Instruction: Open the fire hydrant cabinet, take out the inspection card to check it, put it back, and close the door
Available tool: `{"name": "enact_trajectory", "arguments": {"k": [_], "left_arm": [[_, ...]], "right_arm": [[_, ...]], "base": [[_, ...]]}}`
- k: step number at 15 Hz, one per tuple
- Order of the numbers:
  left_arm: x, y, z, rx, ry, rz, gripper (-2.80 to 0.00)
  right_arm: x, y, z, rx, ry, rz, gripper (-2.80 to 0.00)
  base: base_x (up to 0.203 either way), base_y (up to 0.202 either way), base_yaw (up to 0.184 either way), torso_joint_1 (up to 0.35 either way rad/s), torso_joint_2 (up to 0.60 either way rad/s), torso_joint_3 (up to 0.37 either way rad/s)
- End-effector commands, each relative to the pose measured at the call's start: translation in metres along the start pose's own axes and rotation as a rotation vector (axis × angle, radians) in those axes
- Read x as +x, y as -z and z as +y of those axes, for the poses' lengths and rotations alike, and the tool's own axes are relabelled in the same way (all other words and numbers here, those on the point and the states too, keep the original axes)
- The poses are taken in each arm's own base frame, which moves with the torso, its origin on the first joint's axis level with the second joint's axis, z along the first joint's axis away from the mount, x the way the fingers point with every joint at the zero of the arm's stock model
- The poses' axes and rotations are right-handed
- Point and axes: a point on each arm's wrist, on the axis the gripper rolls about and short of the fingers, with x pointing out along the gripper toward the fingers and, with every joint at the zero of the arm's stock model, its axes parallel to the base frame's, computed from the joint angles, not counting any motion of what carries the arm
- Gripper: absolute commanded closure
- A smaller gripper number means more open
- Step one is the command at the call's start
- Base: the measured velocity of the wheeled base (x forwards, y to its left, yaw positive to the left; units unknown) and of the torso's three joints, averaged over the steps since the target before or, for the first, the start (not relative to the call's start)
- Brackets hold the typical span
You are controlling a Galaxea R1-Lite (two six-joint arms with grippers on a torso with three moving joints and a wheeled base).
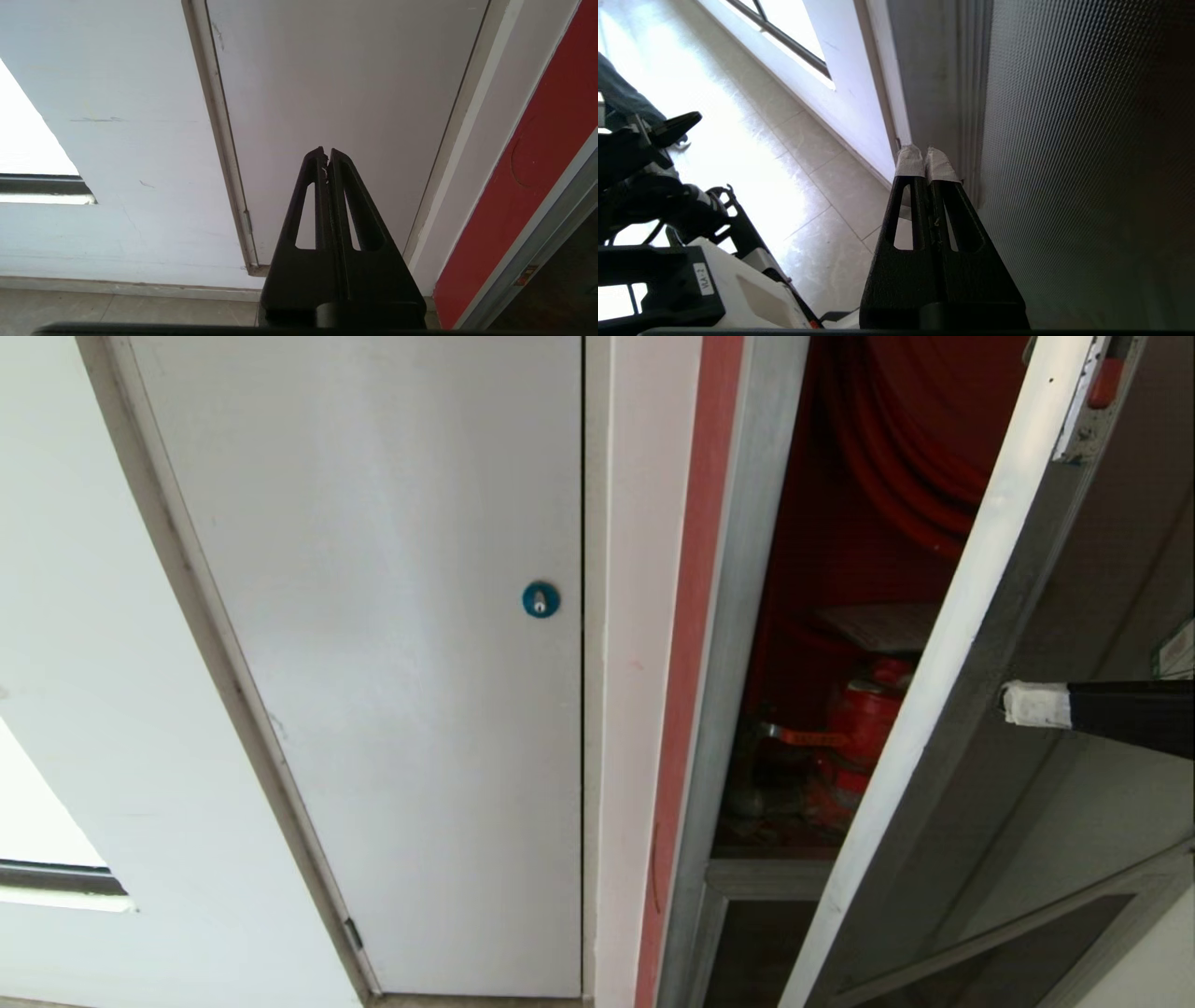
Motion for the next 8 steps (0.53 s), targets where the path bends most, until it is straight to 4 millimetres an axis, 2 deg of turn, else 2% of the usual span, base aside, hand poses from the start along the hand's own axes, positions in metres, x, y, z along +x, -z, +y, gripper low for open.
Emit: {"name": "enact_trajectory", "arguments": {"k": [1, 8], "left_arm": [[0.001, 0.002, 0.0, 0.0, -0.001, 0.007, 0.0], [0.0, 0.002, 0.0, 0.0, 0.0, 0.006, 0.0]], "right_arm": [[0.009, -0.001, -0.007, 0.016, -0.005, 0.02, 0.0], [0.034, -0.015, -0.028, 0.029, 0.034, 0.035, 0.0]], "base": [[0.0, 0.0, 0.0, 0.0, 0.0, 0.0], [0.0, 0.0, 0.0, 0.0, 0.0, 0.0]]}}
